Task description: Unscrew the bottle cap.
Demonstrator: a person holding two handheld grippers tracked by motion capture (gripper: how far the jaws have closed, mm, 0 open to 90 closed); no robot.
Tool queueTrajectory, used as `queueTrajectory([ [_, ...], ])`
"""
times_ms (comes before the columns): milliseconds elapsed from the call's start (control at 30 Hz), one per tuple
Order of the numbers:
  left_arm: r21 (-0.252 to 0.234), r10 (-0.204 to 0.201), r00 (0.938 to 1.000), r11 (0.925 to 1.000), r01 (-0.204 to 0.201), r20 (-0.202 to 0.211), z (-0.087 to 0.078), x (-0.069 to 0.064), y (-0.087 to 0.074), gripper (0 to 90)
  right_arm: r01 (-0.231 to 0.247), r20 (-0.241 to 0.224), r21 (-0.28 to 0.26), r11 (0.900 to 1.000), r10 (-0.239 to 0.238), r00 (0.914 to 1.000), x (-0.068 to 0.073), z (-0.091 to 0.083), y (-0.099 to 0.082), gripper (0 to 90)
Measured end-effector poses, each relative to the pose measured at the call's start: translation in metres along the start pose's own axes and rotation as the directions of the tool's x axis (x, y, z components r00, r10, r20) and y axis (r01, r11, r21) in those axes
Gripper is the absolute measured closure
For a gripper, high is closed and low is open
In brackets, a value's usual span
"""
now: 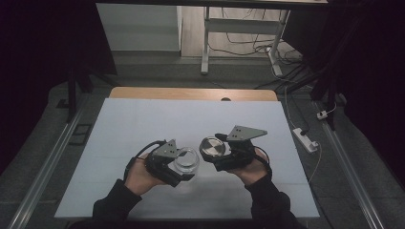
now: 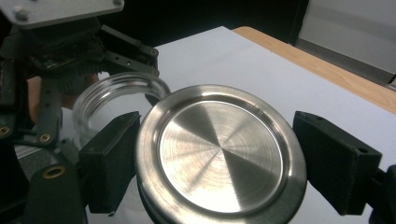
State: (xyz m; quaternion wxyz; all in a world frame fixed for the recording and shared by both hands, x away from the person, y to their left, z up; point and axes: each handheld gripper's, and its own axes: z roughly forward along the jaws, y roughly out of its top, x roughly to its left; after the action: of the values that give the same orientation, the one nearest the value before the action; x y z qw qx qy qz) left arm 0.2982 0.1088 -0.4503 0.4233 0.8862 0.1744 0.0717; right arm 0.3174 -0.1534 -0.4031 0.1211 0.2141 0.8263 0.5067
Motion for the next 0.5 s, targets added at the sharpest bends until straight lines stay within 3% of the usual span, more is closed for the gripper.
queueTrajectory([
  [500,-0.047,-0.058,0.9963,0.9974,0.055,-0.064,-0.011,0.022,-0.001,15.5,0.007,-0.011,0.003,1.0000,-0.007,0.9999,0.014,-0.010,-0.008,18.0],
])
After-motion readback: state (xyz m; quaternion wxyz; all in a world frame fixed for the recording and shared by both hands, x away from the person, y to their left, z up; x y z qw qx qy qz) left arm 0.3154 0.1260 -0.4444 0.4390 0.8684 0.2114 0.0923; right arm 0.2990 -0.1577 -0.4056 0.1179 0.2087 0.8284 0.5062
